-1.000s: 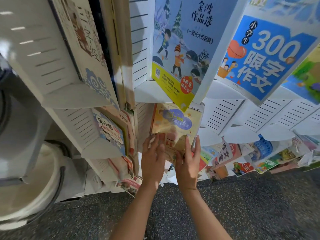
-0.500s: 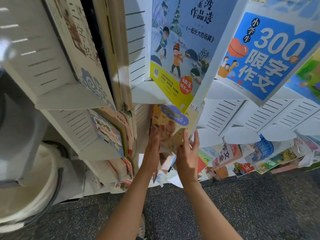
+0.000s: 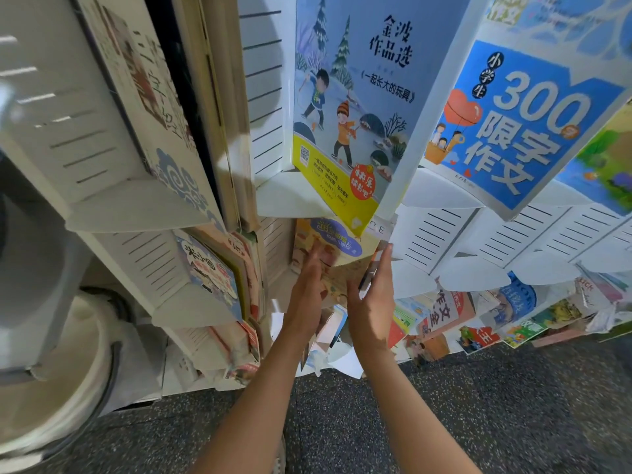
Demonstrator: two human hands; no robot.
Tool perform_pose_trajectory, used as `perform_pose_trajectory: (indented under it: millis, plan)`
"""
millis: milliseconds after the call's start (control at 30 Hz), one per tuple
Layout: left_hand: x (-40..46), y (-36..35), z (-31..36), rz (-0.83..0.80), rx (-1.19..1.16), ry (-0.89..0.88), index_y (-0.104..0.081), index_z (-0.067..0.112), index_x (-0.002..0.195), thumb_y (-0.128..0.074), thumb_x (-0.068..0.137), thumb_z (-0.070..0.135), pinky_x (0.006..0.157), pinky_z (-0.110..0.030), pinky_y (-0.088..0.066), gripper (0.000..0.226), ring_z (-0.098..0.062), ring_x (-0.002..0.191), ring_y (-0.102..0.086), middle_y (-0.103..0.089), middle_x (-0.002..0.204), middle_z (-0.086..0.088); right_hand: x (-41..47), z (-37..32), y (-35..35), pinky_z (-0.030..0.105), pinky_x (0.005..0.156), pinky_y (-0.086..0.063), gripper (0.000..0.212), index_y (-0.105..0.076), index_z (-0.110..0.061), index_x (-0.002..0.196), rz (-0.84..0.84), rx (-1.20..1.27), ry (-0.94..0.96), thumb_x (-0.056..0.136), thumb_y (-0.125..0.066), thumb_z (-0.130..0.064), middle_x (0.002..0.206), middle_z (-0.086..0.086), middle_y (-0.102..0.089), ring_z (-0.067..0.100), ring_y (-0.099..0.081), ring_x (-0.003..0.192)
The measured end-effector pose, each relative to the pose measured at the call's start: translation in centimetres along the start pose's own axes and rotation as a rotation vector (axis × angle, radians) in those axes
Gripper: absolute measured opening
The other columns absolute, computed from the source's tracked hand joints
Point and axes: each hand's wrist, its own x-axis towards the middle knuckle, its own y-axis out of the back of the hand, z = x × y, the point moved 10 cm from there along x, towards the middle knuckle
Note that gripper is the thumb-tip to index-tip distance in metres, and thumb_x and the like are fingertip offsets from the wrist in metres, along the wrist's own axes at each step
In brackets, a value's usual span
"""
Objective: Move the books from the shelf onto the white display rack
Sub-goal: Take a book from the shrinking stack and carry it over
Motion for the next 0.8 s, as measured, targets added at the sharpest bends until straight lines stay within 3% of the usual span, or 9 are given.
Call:
perform_pose_trajectory:
  millis: [67, 133, 267, 433, 533, 600, 667, 733, 800]
  plan:
    - [0.1, 0.1, 0.0, -0.003, 0.001, 0.001, -0.041, 0.083, 0.112, -0.032, 0.089, 0.068, 0.110, -0.044, -0.039, 0.030, -0.004, 0.130, -0.048, -0.048, 0.135, 0.035, 0.2, 0.0, 0.3, 0.028, 0.107, -0.038, 0.085, -0.012, -0.055, 0.149, 0.110, -0.115, 0.017, 0.096, -0.058, -0.007, 0.157, -0.020, -0.031, 0.006, -0.038, 0.137]
    - [0.1, 0.1, -0.1, -0.003, -0.013, 0.011, -0.039, 0.074, 0.127, -0.031, 0.097, 0.064, 0.110, -0.042, -0.039, 0.032, 0.004, 0.123, -0.049, -0.048, 0.132, 0.038, 0.3, 0.8, -0.1, 0.026, 0.091, -0.038, 0.088, -0.013, -0.048, 0.151, 0.145, -0.201, -0.007, 0.092, -0.061, -0.005, 0.156, -0.005, -0.039, 0.020, -0.047, 0.125]
    - [0.2, 0.0, -0.4, 0.009, -0.027, 0.042, -0.034, 0.053, 0.145, -0.024, 0.105, 0.051, 0.108, -0.041, -0.038, 0.041, 0.011, 0.112, -0.050, -0.049, 0.134, 0.030, 0.4, 1.8, -0.5, 0.022, 0.076, -0.032, 0.094, -0.005, -0.058, 0.146, 0.103, -0.164, -0.047, 0.091, -0.063, -0.009, 0.138, 0.007, -0.058, 0.026, -0.056, 0.104]
    - [-0.6, -0.3, 0.3, 0.035, -0.053, 0.081, -0.038, 0.045, 0.145, -0.025, 0.106, 0.049, 0.095, -0.033, -0.045, 0.042, 0.009, 0.106, -0.053, -0.053, 0.128, 0.025, 0.6, 2.1, -0.1, 0.032, 0.081, -0.043, 0.082, -0.017, -0.045, 0.153, 0.018, -0.096, -0.081, 0.093, -0.059, -0.007, 0.123, -0.007, -0.060, 0.026, -0.058, 0.108]
    - [-1.9, -0.5, 1.4, 0.041, -0.056, 0.104, -0.049, 0.043, 0.136, -0.029, 0.104, 0.053, 0.099, -0.038, -0.048, 0.039, -0.009, 0.116, -0.059, -0.059, 0.131, 0.012, 0.2, 0.9, 0.8, 0.032, 0.102, -0.042, 0.075, -0.023, -0.038, 0.154, -0.064, -0.007, -0.019, 0.095, -0.061, -0.010, 0.139, -0.035, -0.038, 0.000, -0.044, 0.129]
    - [-3.4, -0.6, 2.4, 0.027, 0.034, 0.075, -0.051, 0.053, 0.123, -0.029, 0.097, 0.065, 0.110, -0.045, -0.040, 0.036, -0.010, 0.116, -0.056, -0.059, 0.123, 0.021, -0.4, -0.5, 1.9, 0.030, 0.108, -0.035, 0.073, -0.024, -0.041, 0.153, -0.074, -0.041, 0.039, 0.095, -0.062, -0.019, 0.148, -0.026, -0.036, -0.002, -0.035, 0.135]
    - [-5.1, -0.7, 3.4, 0.006, 0.136, 0.031, -0.052, 0.058, 0.126, -0.029, 0.083, 0.085, 0.111, -0.043, -0.038, 0.056, -0.009, 0.119, -0.053, -0.055, 0.126, 0.028, -1.2, -1.2, 2.8, 0.038, 0.115, -0.032, 0.071, -0.022, -0.053, 0.148, -0.089, -0.070, 0.010, 0.096, -0.063, -0.027, 0.158, -0.006, -0.031, 0.013, -0.028, 0.144]
    - [-6.9, -0.7, 4.5, 0.007, 0.226, -0.026, -0.047, 0.052, 0.139, -0.025, 0.077, 0.084, 0.103, -0.034, -0.044, 0.074, -0.005, 0.114, -0.053, -0.047, 0.142, 0.023, -2.2, -2.3, 3.9, 0.044, 0.116, -0.033, 0.065, -0.025, -0.055, 0.145, -0.109, -0.055, -0.020, 0.097, -0.061, -0.030, 0.160, -0.007, -0.026, 0.013, -0.022, 0.147]
    - [-9.5, -1.2, 6.3, 0.002, 0.348, -0.108, -0.039, 0.044, 0.149, -0.024, 0.095, 0.064, 0.082, -0.008, -0.043, 0.059, 0.009, 0.105, -0.049, -0.040, 0.148, 0.019, -3.1, -4.4, 5.7, 0.041, 0.117, -0.031, 0.055, -0.037, -0.043, 0.147, -0.103, -0.038, 0.010, 0.098, -0.059, -0.032, 0.157, -0.015, -0.026, 0.009, -0.021, 0.146]
